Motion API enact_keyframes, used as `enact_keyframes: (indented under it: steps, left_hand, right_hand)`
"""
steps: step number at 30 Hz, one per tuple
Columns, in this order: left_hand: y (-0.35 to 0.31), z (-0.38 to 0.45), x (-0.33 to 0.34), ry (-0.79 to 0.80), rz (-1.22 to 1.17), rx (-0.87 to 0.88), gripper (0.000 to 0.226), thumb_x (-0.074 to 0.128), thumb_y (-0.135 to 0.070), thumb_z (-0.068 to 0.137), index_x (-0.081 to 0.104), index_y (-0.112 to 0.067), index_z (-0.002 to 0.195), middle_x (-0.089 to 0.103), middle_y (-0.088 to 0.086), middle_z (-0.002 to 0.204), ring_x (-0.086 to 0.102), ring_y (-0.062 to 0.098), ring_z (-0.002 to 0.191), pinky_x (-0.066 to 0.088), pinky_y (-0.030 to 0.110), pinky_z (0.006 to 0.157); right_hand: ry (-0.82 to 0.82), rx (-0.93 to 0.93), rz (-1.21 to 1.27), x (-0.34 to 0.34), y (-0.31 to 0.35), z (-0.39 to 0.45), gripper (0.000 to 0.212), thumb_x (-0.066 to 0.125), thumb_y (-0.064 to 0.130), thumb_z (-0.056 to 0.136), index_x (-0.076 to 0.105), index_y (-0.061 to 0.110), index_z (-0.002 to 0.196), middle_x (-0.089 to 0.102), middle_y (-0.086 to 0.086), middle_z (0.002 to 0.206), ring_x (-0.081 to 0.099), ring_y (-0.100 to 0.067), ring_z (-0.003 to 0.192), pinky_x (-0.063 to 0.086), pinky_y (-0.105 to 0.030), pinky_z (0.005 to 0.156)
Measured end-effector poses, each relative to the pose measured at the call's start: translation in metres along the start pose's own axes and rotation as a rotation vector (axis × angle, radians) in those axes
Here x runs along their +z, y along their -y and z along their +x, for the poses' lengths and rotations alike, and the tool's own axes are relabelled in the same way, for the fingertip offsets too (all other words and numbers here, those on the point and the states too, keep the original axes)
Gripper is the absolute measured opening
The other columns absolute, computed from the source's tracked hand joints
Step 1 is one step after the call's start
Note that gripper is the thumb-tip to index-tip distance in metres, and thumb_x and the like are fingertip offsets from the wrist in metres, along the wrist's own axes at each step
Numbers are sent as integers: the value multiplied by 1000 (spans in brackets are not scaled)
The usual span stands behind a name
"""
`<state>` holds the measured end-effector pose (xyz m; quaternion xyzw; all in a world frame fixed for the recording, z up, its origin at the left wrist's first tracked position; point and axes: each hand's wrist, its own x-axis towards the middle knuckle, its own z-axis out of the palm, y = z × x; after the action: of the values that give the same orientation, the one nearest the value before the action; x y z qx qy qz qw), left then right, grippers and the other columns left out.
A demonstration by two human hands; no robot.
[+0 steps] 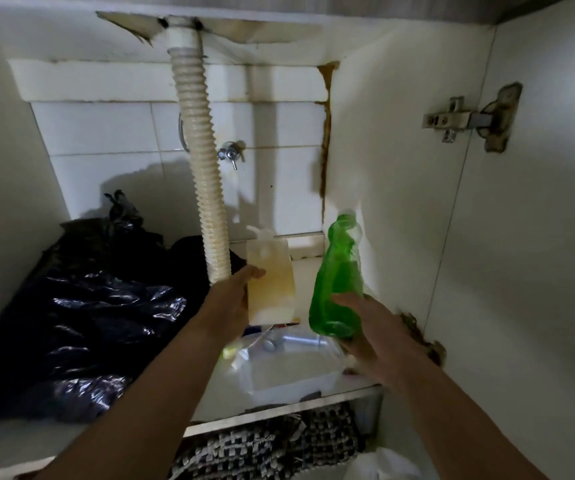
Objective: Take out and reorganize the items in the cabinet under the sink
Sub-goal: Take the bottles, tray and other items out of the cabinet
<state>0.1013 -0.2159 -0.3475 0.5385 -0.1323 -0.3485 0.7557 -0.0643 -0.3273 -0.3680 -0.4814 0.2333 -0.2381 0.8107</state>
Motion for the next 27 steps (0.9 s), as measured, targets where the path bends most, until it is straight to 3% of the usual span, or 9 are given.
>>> enact_keyframes:
  steps: [3, 5, 8, 10, 14, 18, 22, 24, 27]
  left_hand:
    - [14, -41, -22, 94, -167, -43, 48, 65, -8, 74, 55, -2, 120, 59, 21, 124, 60, 36, 110, 56, 50, 76]
    - [22, -65, -36, 133, -215, -44, 62, 65, -10, 68, 52, -4, 128, 59, 20, 127, 62, 35, 109, 58, 48, 77]
    - [34, -95, -51, 189, -257, -70, 48, 54, -11, 70, 57, -5, 118, 69, 16, 105, 71, 29, 85, 60, 41, 65]
    - [41, -109, -61, 188, -221, -67, 46, 57, -10, 68, 59, -6, 114, 70, 14, 97, 71, 27, 77, 60, 39, 62]
    - [59, -127, -79, 196, -171, -77, 44, 59, -13, 65, 62, -11, 109, 70, 14, 98, 69, 28, 85, 59, 44, 71]
    - [76, -142, -89, 183, -31, -213, 33, 60, -19, 70, 62, -10, 101, 71, 12, 86, 63, 29, 85, 51, 42, 80]
    - [102, -153, -102, 173, 164, -267, 60, 69, -17, 60, 52, 1, 115, 61, 20, 104, 59, 32, 95, 48, 43, 85]
    - [120, -158, -103, 108, 305, -258, 43, 69, -11, 70, 50, -3, 108, 60, 17, 103, 59, 31, 96, 48, 44, 85]
    - [149, -161, -105, -15, 556, -234, 40, 76, -12, 69, 49, -16, 98, 60, 10, 105, 58, 29, 98, 49, 44, 90]
  right_hand:
    - [140, -41, -36, -2, -15, -27, 58, 64, -9, 77, 46, 8, 129, 62, -17, 121, 62, -34, 110, 52, -43, 95]
    - [222, -63, -60, 3, -19, -44, 66, 66, -14, 72, 45, 10, 130, 64, -15, 117, 63, -31, 109, 49, -46, 98]
    - [310, -67, 5, 10, -22, -62, 57, 67, -2, 65, 53, 9, 120, 69, -11, 102, 65, -29, 99, 48, -49, 97]
    - [293, -28, 4, 11, -27, -69, 52, 68, 7, 67, 56, 7, 118, 67, -14, 104, 64, -31, 100, 47, -51, 98]
    - [130, -2, -239, 16, -42, -79, 31, 69, 9, 77, 63, 7, 107, 67, -17, 104, 64, -34, 99, 47, -53, 97]
    - [118, -7, -566, 21, -68, -91, 43, 73, 5, 74, 56, 18, 111, 68, -9, 103, 67, -28, 94, 54, -48, 87]
    - [62, 9, -644, 17, -109, -110, 37, 73, 6, 70, 58, 23, 99, 66, -6, 98, 64, -27, 96, 52, -47, 90]
    - [34, 23, -728, 7, -134, -117, 37, 70, 2, 72, 57, 30, 92, 65, 0, 94, 62, -24, 96, 51, -42, 88]
    - [-22, 92, -868, -12, -167, -123, 46, 73, 10, 70, 54, 26, 109, 64, 2, 98, 60, -19, 94, 49, -29, 77]
